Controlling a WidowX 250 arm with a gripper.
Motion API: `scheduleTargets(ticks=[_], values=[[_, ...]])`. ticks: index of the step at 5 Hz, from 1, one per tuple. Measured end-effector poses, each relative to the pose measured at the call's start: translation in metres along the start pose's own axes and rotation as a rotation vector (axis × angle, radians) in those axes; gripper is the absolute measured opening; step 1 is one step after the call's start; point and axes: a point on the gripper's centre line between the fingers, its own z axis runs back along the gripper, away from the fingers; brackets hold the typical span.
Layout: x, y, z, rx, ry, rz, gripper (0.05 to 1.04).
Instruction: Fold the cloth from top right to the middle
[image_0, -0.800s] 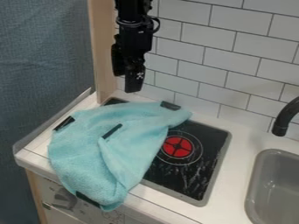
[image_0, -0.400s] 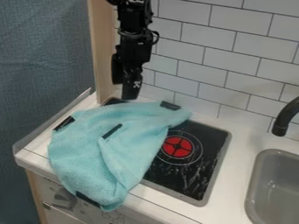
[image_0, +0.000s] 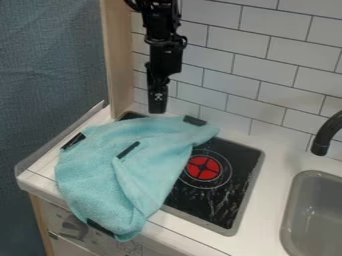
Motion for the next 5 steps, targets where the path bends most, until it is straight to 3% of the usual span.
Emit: scheduleTargets(ticks=[2, 3, 4, 5], values=[[0.036, 0.007, -0.025, -0.029, -0.044, -0.249, 0.999], [0.046, 0.013, -0.033, -0.029, -0.063, -0.305, 0.999], [0.047, 0.020, -0.044, -0.004, -0.022, -0.341, 0.999], [0.061, 0.020, -0.055, -0.012, 0.013, -0.385, 0.999]])
